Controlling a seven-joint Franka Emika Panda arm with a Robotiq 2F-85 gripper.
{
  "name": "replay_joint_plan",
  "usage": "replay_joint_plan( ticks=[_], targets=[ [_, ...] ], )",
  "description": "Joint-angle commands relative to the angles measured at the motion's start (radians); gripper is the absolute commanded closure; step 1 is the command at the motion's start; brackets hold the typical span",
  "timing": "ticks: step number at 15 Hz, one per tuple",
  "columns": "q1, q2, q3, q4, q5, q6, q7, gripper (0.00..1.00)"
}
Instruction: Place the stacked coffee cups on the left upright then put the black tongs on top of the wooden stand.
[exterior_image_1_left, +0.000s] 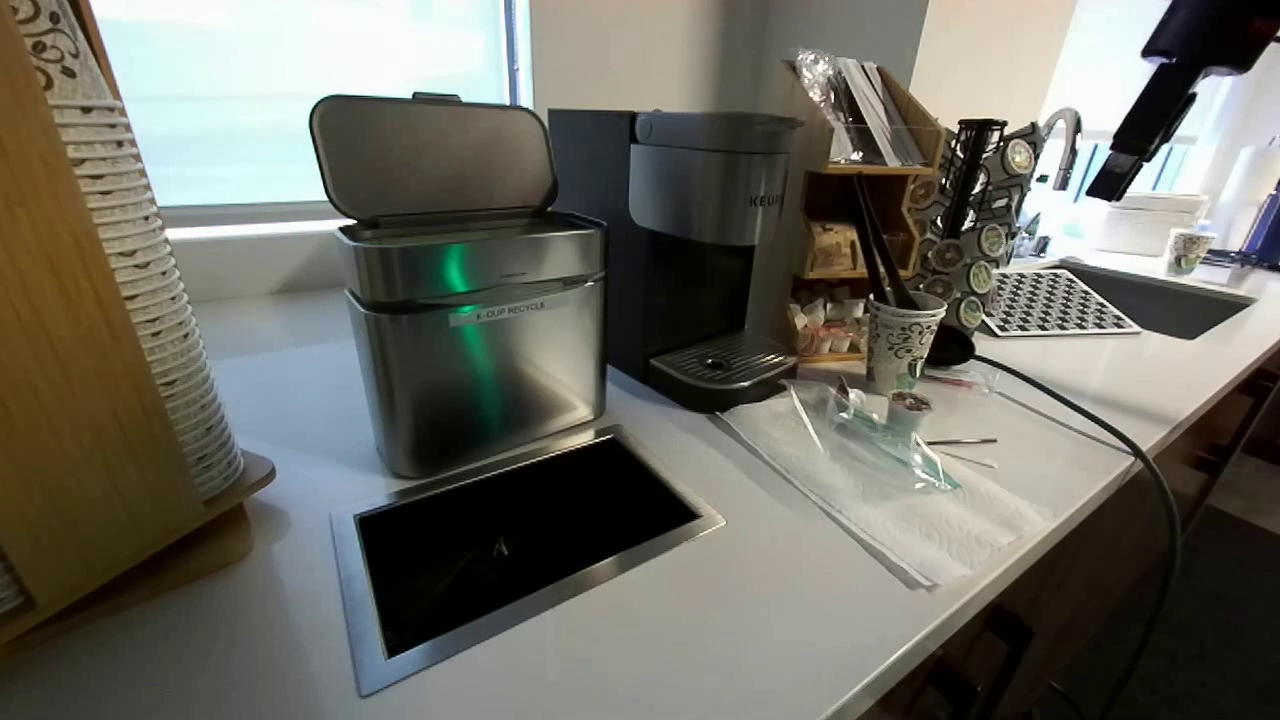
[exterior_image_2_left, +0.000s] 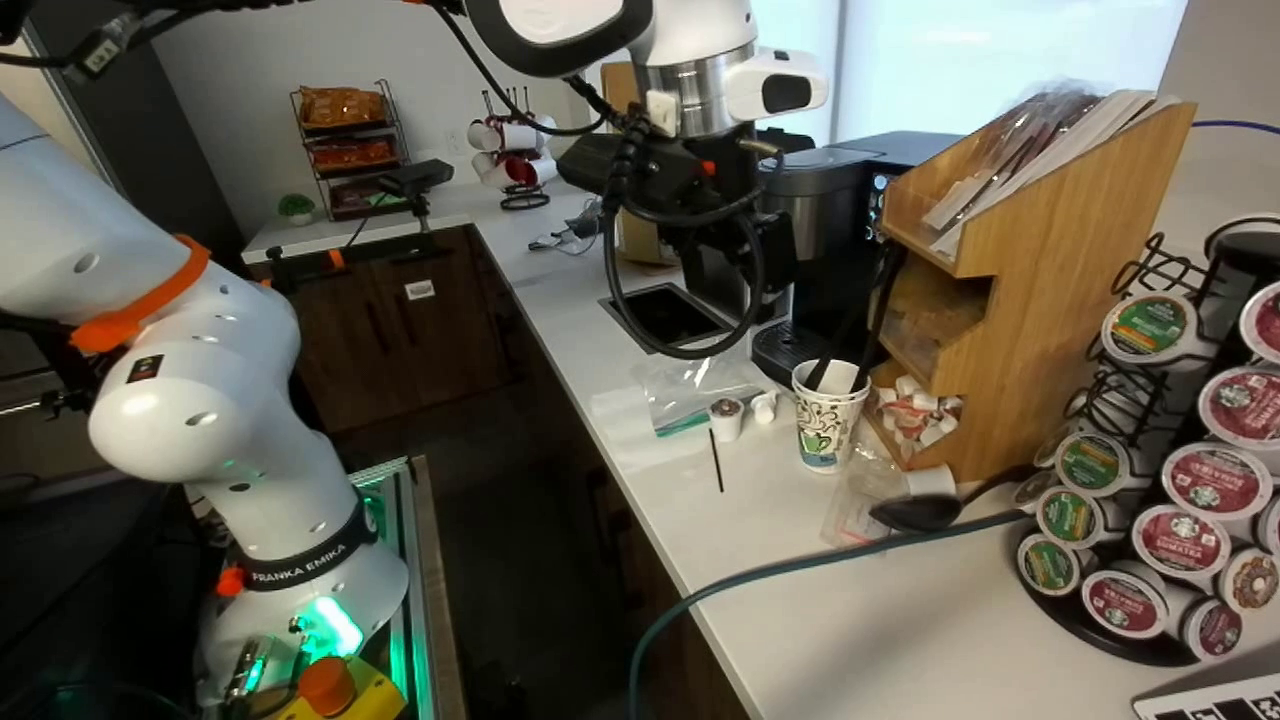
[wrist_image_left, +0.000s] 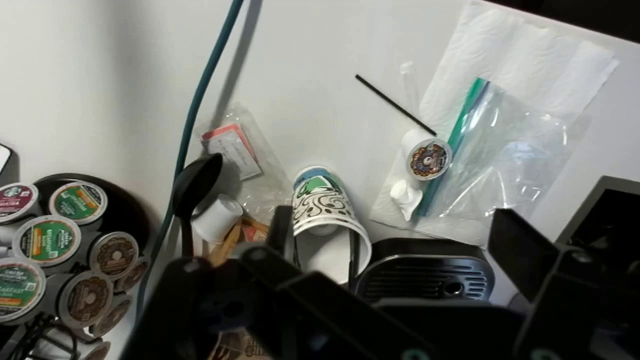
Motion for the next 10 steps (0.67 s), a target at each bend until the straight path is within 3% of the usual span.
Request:
replay_joint_plan(
  ticks=[1,2,7,10],
  targets=[
    [-0.019,0.018,0.02,0.007,0.001,0.005,-0.006,0.0],
    [-0.019,0.03,0.023,0.01,-0.002,0.01,-0.005,0.0],
    [0.013,0.041,-0.015,-0.102,0.056,0.419,-0.189,0.0],
    [0.064,0.06,-0.057,-0.14,0.168,0.518,-0.315,0.0]
  ],
)
